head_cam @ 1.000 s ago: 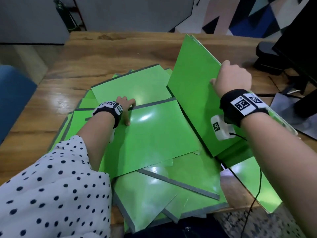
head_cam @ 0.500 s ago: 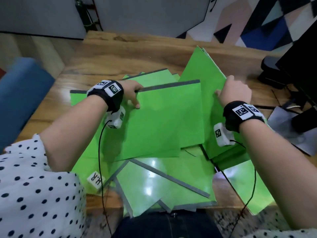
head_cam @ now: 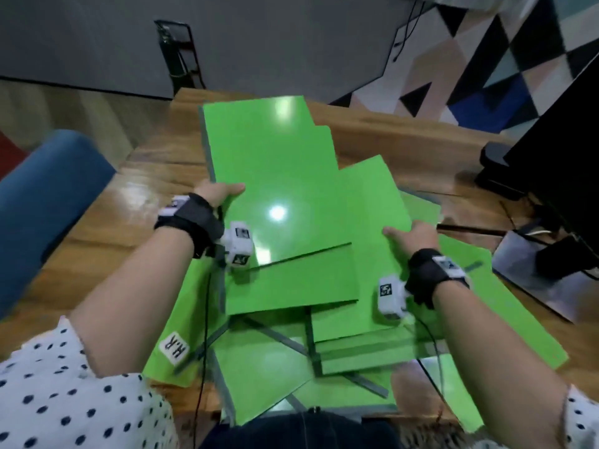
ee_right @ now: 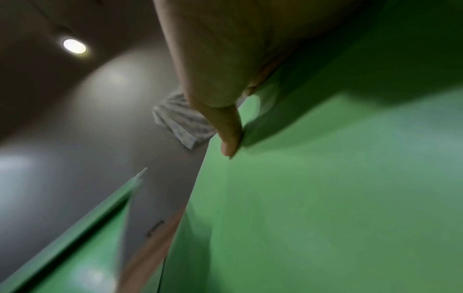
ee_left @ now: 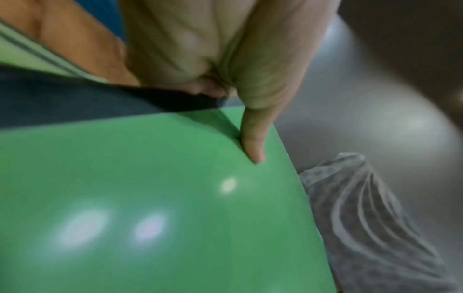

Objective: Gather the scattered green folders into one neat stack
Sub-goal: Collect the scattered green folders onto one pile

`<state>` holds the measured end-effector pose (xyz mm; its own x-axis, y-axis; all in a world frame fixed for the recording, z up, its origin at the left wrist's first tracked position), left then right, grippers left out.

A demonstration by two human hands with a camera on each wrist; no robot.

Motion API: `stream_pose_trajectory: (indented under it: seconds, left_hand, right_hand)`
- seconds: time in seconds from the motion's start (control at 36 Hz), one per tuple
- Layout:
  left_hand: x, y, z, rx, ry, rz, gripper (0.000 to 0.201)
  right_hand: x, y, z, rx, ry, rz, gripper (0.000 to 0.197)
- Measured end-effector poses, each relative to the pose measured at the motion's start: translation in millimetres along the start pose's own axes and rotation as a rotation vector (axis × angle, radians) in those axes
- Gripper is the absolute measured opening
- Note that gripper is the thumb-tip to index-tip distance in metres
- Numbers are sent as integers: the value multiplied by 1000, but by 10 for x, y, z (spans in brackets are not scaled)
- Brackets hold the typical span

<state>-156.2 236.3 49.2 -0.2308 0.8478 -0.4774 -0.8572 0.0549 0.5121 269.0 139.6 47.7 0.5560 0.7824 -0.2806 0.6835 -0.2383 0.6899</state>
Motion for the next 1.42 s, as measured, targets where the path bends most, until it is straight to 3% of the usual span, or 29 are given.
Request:
stream_pose_trajectory:
  seconds: [0.06,0.14,0.28,0.53,0.64,0.75,0.94,1.08,1.28,1.42]
  left_hand:
    - [-82,-141,-229,-81,73,70,86]
    - [-197,-338,-605,-83,118,165,86]
    - [-299,-618,-1153,100,231,84,88]
    - [-341,-612,-1526,294,237,-84,87]
    - [-439,-884,-1479,305,150,-185,94]
    - [-486,-1073,-1280,330,89,-196,92]
    - [-528,-1415,-1001,461,-23,-246,90]
    - [-594,-1694,-854,572,-86,-276,84]
    - [-703,-1976,-756,710,-107,-160,70]
    - [-732,-2025,-755,628,-116,-207,71]
  right_hand:
    - [-147,-259,224,12,-59,-44,73]
    - [-237,-512,548,-4,-132,-101,77]
    - [-281,-611,826,-96,-235,-188,72]
    - [-283,-658,955,-159,-253,-255,72]
    - [-311,-709,996,-147,-279,-283,72]
    - [-289,-767,1106,-90,-306,-316,75]
    - [-357,-794,1158,275,-457,-316,94]
    - [-293,-796,1179,269,-437,-242,110]
    - [-268,-725,1142,227,-412,-117,87]
    - [-206,-490,895,122,-293,-21,84]
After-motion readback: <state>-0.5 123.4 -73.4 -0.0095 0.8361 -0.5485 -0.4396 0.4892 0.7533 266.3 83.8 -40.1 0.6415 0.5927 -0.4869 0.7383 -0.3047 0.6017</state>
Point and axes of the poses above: each hand's wrist, its own x-axis towards the middle knuckle, its own y-axis out of the back of the hand, z = x × y, the point moved 10 cm from there along x, towards the middle knuckle, and after that the axes turned 11 degrees about x, right-handed, at the moved point
